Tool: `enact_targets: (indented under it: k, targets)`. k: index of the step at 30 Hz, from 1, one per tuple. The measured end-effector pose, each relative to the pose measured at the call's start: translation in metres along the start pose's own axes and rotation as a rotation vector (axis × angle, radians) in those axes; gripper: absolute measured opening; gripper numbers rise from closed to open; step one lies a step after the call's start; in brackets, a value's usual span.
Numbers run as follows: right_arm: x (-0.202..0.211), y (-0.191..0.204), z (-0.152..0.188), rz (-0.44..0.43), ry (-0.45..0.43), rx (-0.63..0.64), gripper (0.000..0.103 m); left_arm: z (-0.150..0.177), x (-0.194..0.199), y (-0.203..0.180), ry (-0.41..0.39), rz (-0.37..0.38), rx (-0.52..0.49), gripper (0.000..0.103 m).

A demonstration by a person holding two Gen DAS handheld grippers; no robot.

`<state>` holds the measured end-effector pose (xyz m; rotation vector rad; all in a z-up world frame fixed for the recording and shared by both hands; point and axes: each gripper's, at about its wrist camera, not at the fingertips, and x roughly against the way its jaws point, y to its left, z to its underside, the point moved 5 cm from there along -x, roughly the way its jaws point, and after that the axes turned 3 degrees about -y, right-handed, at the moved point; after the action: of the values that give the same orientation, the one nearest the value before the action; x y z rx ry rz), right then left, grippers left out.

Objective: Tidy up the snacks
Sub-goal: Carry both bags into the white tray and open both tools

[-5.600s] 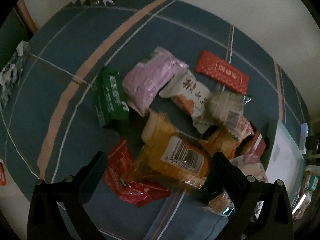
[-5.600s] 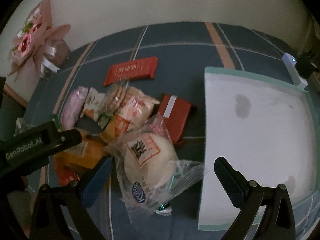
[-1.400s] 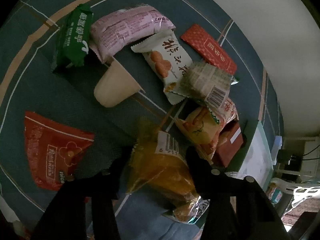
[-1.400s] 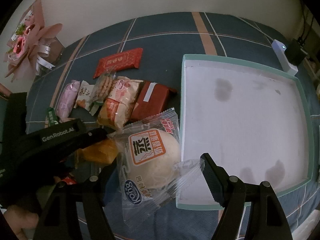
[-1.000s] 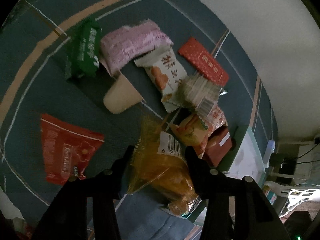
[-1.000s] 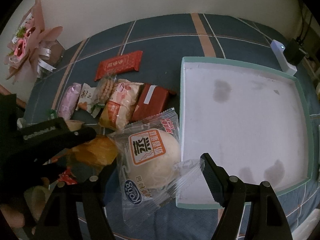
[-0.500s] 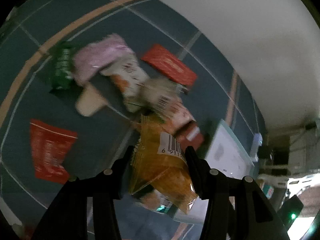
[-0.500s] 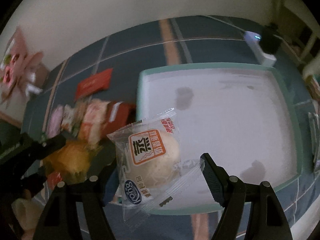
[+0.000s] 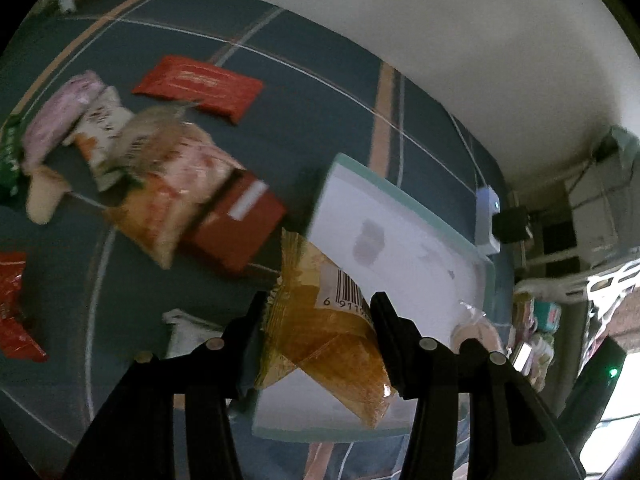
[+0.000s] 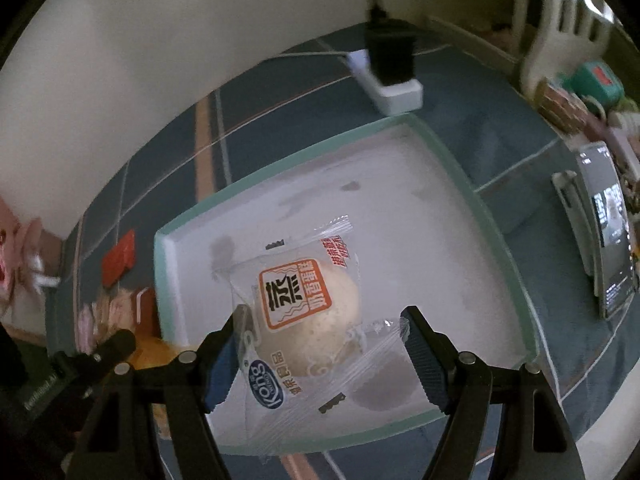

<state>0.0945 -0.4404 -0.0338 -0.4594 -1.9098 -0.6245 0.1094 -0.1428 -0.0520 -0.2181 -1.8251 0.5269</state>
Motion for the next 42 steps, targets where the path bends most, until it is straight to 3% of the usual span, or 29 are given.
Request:
enact_targets:
  k: [10, 17, 25, 29, 36, 38, 42]
  targets:
    - [-0.007, -0.027, -0.013, -0.052, -0.018, -0.076, 0.078, -0.009, -0.026, -0.039, -0.02, 0.036, -0.089, 0.051]
    - [-0.012, -0.031, -0.027, -0.066, -0.044, -0.072, 0.078, -0.019, -0.038, -0.048, -0.019, 0.071, -0.081, 0.051]
    - [-0.019, -0.028, -0.041, -0.04, -0.068, -0.055, 0.079, -0.027, -0.044, -0.048, -0.017, 0.032, -0.116, 0.053]
    - [-0.02, -0.027, -0.043, -0.052, -0.077, -0.064, 0.082, -0.031, -0.043, -0.043, -0.016, 0.004, -0.125, 0.063]
    - [-0.02, -0.027, -0.042, -0.022, -0.076, -0.054, 0.085, -0.036, -0.035, -0.035, -0.012, -0.051, -0.137, 0.066]
    - [-0.02, -0.026, -0.041, -0.006, -0.071, -0.044, 0.091, -0.038, -0.034, -0.033, -0.01, -0.087, -0.151, 0.077]
    - [-0.02, -0.019, -0.036, 0.028, -0.07, 0.006, 0.103, -0.042, -0.029, -0.024, -0.017, -0.144, -0.154, 0.088]
